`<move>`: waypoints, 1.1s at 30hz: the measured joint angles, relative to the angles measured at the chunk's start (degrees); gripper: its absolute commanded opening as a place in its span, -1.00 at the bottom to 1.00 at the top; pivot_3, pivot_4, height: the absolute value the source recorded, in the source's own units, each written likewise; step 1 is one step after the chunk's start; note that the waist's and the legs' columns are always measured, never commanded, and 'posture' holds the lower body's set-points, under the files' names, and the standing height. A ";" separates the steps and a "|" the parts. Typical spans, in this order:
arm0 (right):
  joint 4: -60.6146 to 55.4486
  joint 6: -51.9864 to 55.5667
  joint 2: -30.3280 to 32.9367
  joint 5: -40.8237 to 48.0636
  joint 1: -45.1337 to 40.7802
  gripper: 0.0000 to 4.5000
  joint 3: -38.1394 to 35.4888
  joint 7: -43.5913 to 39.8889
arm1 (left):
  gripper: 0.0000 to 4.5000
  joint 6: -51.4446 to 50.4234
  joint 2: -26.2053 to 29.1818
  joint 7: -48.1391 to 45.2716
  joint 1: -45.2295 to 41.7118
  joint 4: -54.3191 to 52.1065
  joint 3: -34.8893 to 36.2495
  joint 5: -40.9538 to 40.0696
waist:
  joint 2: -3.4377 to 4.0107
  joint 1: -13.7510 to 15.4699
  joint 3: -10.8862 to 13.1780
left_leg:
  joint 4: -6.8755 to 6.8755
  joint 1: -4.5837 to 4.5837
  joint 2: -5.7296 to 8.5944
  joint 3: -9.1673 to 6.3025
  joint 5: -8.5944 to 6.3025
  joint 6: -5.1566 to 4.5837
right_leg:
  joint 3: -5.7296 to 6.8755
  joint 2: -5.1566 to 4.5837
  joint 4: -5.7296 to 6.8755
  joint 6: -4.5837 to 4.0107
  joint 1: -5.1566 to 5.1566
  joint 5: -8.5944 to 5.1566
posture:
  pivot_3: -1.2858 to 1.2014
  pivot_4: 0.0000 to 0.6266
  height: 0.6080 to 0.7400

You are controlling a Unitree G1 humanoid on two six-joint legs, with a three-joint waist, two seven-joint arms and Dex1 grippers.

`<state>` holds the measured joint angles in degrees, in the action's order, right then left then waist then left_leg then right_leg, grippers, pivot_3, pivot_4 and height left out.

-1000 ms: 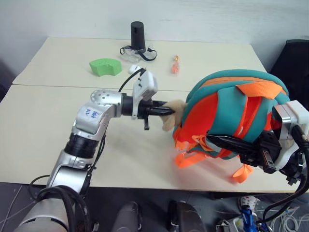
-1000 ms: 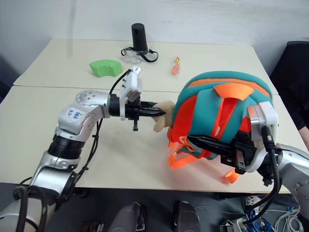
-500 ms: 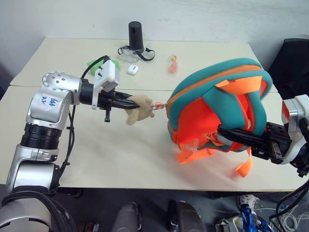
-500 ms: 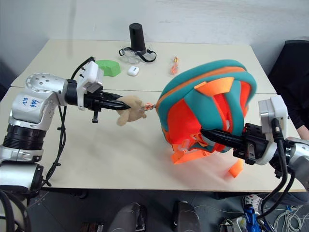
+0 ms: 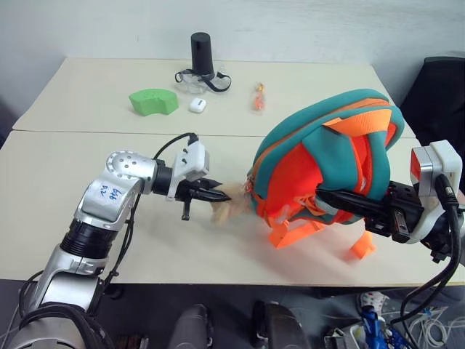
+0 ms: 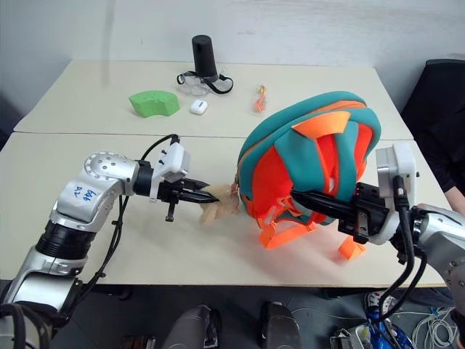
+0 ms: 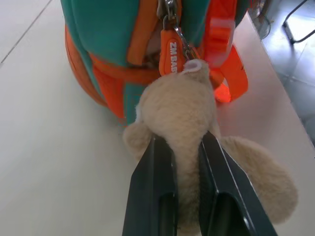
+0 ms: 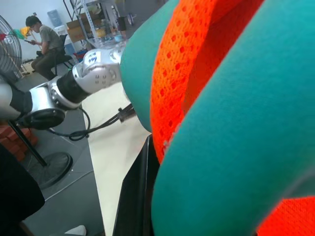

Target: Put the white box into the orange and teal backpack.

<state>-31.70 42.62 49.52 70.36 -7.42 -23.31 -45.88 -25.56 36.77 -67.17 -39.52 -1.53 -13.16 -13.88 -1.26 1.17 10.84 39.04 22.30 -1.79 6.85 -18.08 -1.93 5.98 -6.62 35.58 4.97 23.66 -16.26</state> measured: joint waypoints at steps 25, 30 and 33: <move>0.51 1.33 3.05 -2.51 9.37 1.00 -6.09 1.61 | 0.65 -0.19 2.55 -1.85 -1.98 8.73 4.01 0.35 | 0.00 0.17 0.00 | 0.00 0.04 0.02 -0.04 -0.09 -0.11 | 0.07 -0.06 -0.04 0.01 -0.02 0.00 | 0.03 -0.52 1.00; 0.56 1.60 5.61 -4.23 14.36 1.00 -11.72 -2.27 | 1.00 -0.95 5.98 -4.11 -2.10 9.14 6.75 -1.61 | 0.00 0.21 0.00 | -0.01 0.05 0.00 -0.05 -0.10 -0.11 | 0.07 -0.06 -0.07 0.01 -0.02 0.00 | 0.03 -0.52 1.00; 1.25 1.12 7.01 -7.68 17.48 1.00 -15.08 -5.58 | 1.00 -3.54 7.44 -5.33 -2.58 8.88 9.14 -4.05 | 0.00 0.28 0.00 | -0.01 0.05 0.02 -0.05 -0.11 -0.12 | 0.07 -0.06 -0.08 0.01 -0.03 0.00 | 0.03 -0.52 1.00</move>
<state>-30.45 43.73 56.53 62.68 10.06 -38.39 -51.45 -29.09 44.21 -72.50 -42.10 7.35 -4.02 -17.93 -1.26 1.45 10.85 39.03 22.34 -1.77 6.80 -18.19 -2.05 6.04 -6.68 35.50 4.98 23.63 -16.26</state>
